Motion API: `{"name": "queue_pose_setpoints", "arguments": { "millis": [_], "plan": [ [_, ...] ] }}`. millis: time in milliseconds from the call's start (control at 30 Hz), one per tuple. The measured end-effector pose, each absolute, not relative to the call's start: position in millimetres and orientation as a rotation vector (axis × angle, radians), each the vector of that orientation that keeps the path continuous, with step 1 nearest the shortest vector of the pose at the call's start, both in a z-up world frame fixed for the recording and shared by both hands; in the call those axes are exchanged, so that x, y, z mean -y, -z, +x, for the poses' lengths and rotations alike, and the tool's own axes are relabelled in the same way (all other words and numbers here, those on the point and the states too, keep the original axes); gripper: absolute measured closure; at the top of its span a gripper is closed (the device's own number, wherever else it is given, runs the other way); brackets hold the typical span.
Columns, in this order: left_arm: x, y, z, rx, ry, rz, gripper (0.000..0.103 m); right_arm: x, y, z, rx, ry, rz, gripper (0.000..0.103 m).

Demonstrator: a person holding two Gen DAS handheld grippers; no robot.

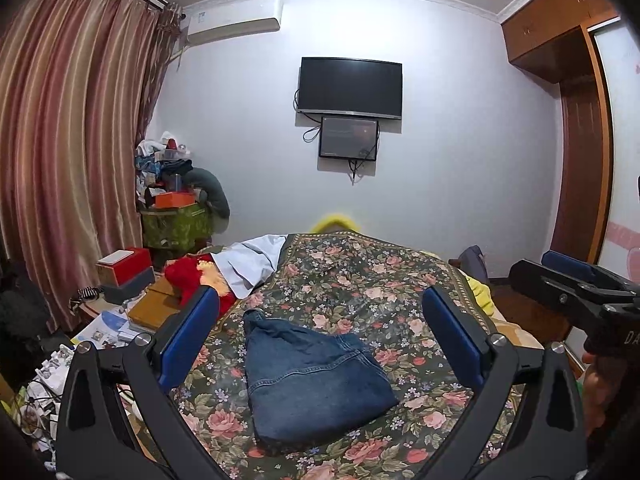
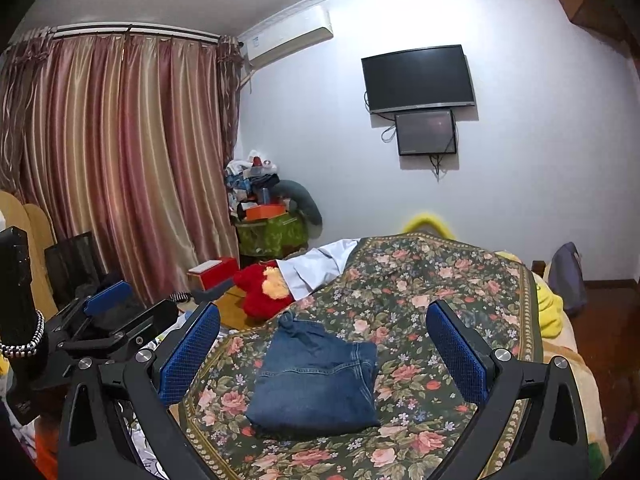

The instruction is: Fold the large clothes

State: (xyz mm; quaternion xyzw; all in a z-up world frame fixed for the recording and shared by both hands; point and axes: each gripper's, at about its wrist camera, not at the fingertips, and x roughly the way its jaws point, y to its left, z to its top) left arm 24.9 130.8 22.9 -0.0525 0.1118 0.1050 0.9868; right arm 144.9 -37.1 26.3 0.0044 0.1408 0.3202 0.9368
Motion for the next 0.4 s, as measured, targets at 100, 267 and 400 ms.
{"name": "queue_pose_setpoints", "arguments": {
  "millis": [100, 267, 400],
  "plan": [
    [-130.4, -22.3, 24.6, -0.221, -0.207, -0.105, 0.001, 36.2, -26.3, 144.9, -0.288, -0.654, 0.008, 0.0],
    [-127.3, -22.3, 23.8, -0.216, -0.204, -0.099, 0.001, 35.6, -26.1, 144.7, -0.288, -0.654, 0.01, 0.0],
    [-126.6, -22.1, 24.0, -0.219, -0.204, -0.099, 0.001, 35.0, -25.6, 144.2, -0.292, -0.655, 0.014, 0.0]
  ]
}}
